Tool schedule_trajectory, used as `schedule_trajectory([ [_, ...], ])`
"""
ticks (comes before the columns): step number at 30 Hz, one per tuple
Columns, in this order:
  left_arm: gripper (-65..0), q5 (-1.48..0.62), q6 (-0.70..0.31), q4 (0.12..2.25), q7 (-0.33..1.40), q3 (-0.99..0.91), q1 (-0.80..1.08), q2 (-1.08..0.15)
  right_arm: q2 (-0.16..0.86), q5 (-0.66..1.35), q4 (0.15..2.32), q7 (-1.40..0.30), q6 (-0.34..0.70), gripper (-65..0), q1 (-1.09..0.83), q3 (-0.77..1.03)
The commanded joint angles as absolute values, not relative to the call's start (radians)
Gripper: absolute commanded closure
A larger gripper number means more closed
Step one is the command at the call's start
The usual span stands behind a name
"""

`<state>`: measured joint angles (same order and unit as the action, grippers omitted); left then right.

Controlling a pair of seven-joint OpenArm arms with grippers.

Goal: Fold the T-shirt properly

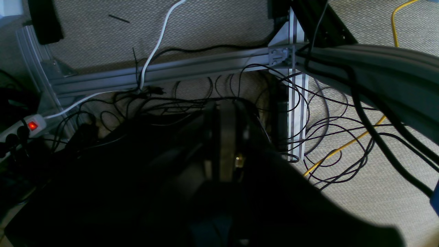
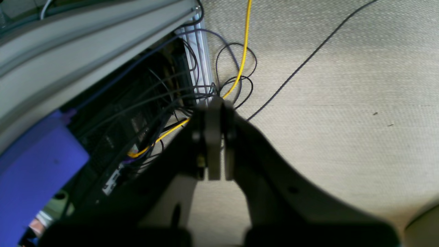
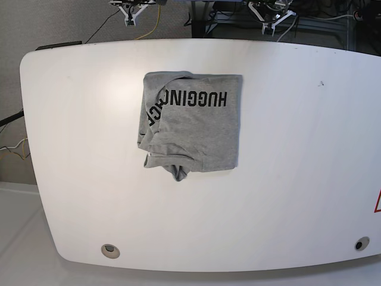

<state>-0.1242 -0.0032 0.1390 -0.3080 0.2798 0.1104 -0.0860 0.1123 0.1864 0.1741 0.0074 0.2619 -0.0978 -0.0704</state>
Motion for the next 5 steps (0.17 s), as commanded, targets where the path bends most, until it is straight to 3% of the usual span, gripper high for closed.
schedule_trajectory([
  [1, -0.4, -0.127, -0.002, 0.142, -0.318, 0.278, 0.113, -0.09, 0.11, 0.183, 0.174, 0.012, 0.268, 0.0, -0.088, -0.071],
  [5, -0.4, -0.125, -0.002, 0.142, -0.318, 0.28, 0.111, -0.09, 0.11, 0.185, 0.174, 0.01, 0.268, 0.0, -0.087, -0.071],
])
